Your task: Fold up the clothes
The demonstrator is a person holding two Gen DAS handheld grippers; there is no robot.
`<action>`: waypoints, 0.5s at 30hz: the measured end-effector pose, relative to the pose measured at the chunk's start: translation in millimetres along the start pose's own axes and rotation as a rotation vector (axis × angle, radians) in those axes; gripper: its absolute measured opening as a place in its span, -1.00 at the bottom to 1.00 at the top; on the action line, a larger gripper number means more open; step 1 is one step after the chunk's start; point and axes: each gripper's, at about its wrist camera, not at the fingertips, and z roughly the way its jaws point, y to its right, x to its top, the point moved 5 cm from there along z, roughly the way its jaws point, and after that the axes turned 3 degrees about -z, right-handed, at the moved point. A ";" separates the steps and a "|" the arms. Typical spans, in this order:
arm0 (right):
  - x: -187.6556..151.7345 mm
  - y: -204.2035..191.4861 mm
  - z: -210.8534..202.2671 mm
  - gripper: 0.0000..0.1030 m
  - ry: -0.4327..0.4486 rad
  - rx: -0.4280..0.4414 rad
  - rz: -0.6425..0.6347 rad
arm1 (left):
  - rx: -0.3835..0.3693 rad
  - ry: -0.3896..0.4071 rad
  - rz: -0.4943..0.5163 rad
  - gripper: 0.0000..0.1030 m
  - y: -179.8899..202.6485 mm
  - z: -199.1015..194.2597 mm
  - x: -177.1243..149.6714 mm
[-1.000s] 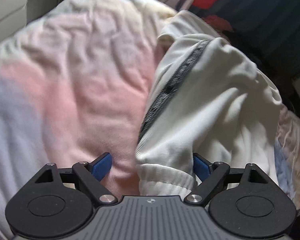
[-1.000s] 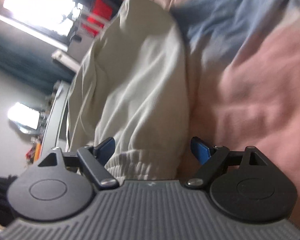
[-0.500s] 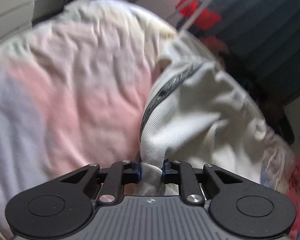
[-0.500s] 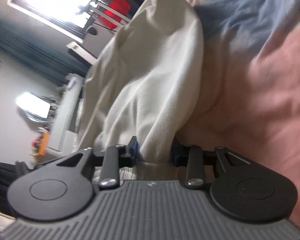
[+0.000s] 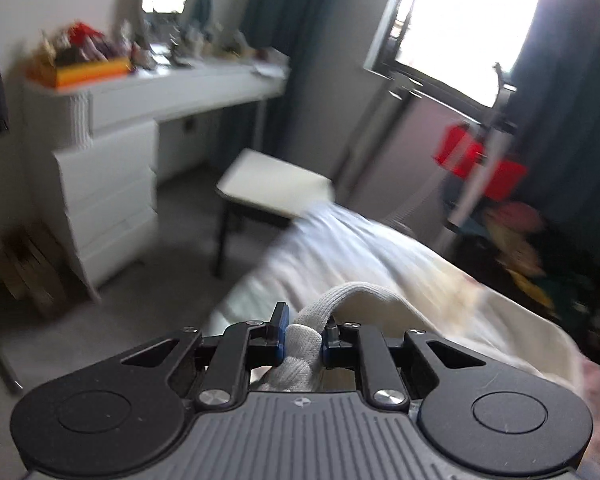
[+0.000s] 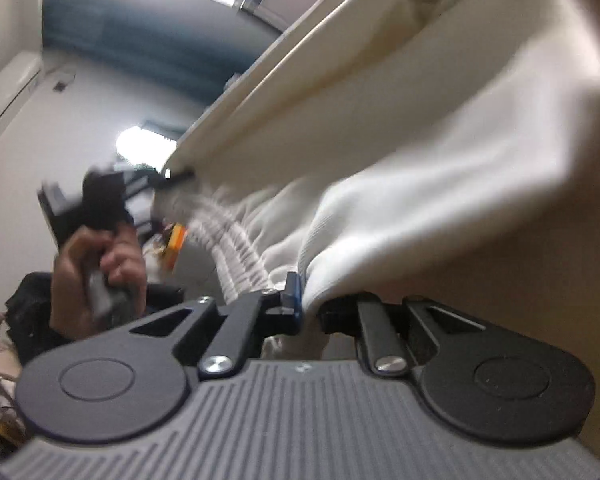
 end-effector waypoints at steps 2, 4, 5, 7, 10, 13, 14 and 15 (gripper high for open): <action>1.7 -6.3 29.3 -0.78 -0.038 0.007 -0.025 | 0.067 0.020 0.012 -0.69 -9.5 26.0 21.8; 4.2 -10.4 56.3 -0.78 -0.074 0.007 -0.050 | 0.116 0.012 0.024 -0.69 -19.0 63.6 31.4; 5.5 -12.4 69.7 -0.78 -0.093 0.008 -0.062 | 0.132 0.000 0.028 -0.68 -23.4 82.6 33.3; 8.1 -16.5 96.6 -0.78 -0.129 0.008 -0.087 | 0.161 -0.037 0.045 -0.67 -31.0 119.2 30.4; 12.0 -22.5 136.8 -0.77 -0.184 0.009 -0.124 | 0.179 -0.063 0.070 -0.61 -34.0 151.9 15.5; 17.0 -31.9 151.5 -0.74 -0.223 0.007 -0.168 | 0.189 -0.070 0.100 -0.53 -33.2 168.6 2.7; 18.8 -35.9 150.4 -0.72 -0.232 0.006 -0.185 | 0.194 -0.072 0.111 -0.49 -32.8 169.4 0.6; 21.1 -43.5 147.0 -0.71 -0.241 0.007 -0.208 | 0.194 -0.073 0.122 -0.34 -35.7 169.7 -0.2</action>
